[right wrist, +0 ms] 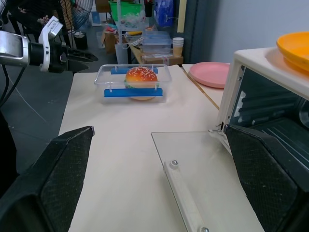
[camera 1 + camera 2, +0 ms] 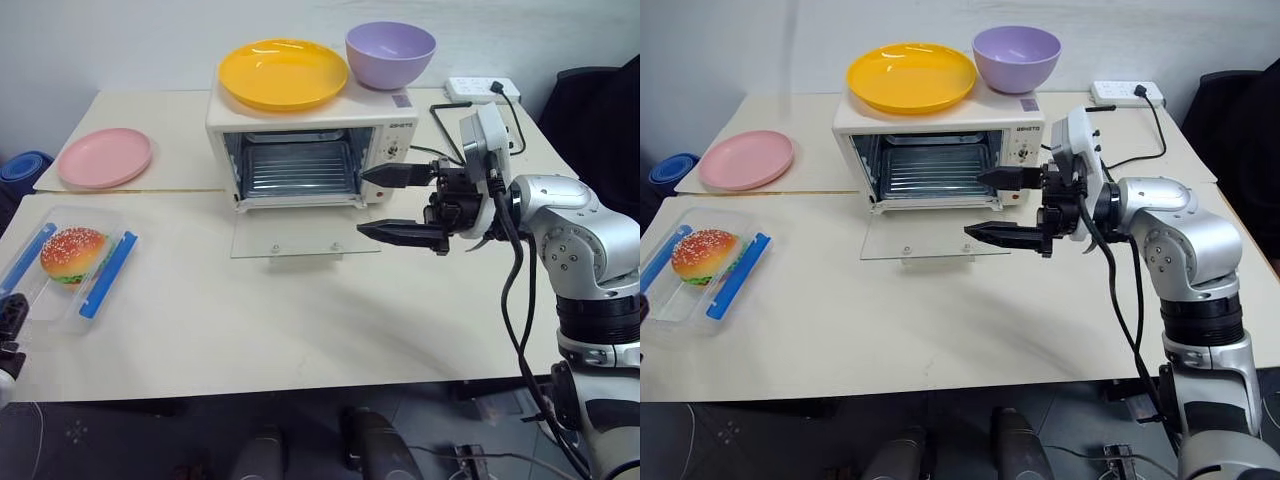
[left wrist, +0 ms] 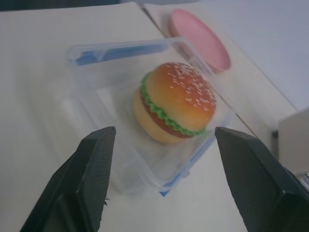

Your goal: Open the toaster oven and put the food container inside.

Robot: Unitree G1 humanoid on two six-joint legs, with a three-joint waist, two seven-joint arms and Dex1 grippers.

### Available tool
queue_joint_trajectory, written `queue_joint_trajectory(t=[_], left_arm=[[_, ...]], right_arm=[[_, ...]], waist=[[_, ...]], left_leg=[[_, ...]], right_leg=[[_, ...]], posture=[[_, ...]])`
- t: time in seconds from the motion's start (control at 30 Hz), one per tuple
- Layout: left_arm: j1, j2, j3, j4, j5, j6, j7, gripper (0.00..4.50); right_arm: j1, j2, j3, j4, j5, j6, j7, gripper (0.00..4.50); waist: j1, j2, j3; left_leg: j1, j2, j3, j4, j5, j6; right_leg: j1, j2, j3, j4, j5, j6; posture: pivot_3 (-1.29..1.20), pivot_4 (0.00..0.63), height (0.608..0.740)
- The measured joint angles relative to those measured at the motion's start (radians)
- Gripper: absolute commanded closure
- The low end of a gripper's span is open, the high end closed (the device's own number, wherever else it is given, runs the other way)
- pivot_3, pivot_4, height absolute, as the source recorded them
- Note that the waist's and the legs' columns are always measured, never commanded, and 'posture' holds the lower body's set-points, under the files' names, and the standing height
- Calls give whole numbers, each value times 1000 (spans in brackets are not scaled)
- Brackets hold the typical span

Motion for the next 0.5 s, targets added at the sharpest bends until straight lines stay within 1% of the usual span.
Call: queue_joint_trajectory(t=[0.1, 0.17, 0.23, 0.37, 0.43, 0.5], left_arm=[[1, 79, -53, 49, -75, -51, 113, 1013], [-5, 108, -83, 71, -109, -84, 175, 1013], [-11, 122, -106, 101, -131, -121, 232, 1013], [-18, 149, -139, 145, -144, -166, 294, 1013], [-48, 156, -164, 175, -144, -187, 327, 1013], [-109, 175, -213, 242, -130, -202, 357, 1013]], right_arm=[[2, -2, 0, -25, 14, 14, -3, 0], [4, -8, -1, -47, 28, 24, -6, 0], [4, -12, -2, -64, 37, 31, -9, 0], [8, -20, -11, -90, 53, 49, -24, 0], [12, -24, -22, -105, 64, 61, -36, 0], [24, -29, -40, -125, 78, 74, -54, 0]], waist=[[-1, 0, 0], [-1, 0, 0], [-2, 0, 0], [0, 0, 0], [1, 0, 0], [5, 0, 0]], left_leg=[[0, 0, 0, -1, 0, 0], [0, 0, 0, -1, 0, 0], [0, 0, 0, -1, 0, 0], [0, 0, 0, -1, 0, 0], [0, 0, 0, -2, 0, 0], [0, 0, 0, -2, 0, -1]], right_leg=[[0, 0, 0, 0, 0, -1], [0, 0, 0, 0, -1, -1], [0, 0, 0, -1, -1, -1], [0, 0, -1, -1, -1, -3], [0, 0, -1, -2, -2, -3], [0, 0, -2, -2, -2, -3]], posture=[[0, 150, 740], [0, 150, 740], [0, 150, 740], [0, 150, 740], [0, 150, 740], [0, 150, 740]])
